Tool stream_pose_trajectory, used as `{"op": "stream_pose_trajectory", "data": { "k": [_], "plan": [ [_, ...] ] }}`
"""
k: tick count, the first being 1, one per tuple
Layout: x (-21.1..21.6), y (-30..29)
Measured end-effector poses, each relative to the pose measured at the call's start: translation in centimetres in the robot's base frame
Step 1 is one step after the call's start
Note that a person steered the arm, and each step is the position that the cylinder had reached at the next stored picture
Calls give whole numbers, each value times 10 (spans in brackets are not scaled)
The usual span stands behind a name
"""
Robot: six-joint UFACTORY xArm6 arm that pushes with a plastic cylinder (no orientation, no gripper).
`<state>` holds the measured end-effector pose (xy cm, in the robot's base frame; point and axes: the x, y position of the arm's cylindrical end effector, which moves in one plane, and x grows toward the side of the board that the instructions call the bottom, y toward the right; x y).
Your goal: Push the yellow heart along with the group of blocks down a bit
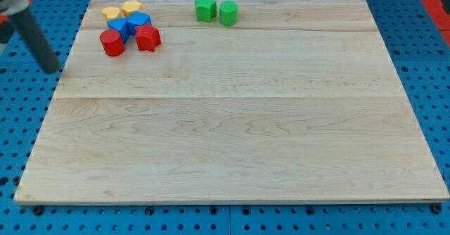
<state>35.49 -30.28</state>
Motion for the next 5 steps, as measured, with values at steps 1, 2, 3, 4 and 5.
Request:
{"op": "stream_pose_trajectory", "data": {
  "k": [1,2,3,4,5],
  "plan": [
    [-68,5],
    [-118,22],
    [-141,59],
    [-139,105],
    [-139,105]
  ]
}}
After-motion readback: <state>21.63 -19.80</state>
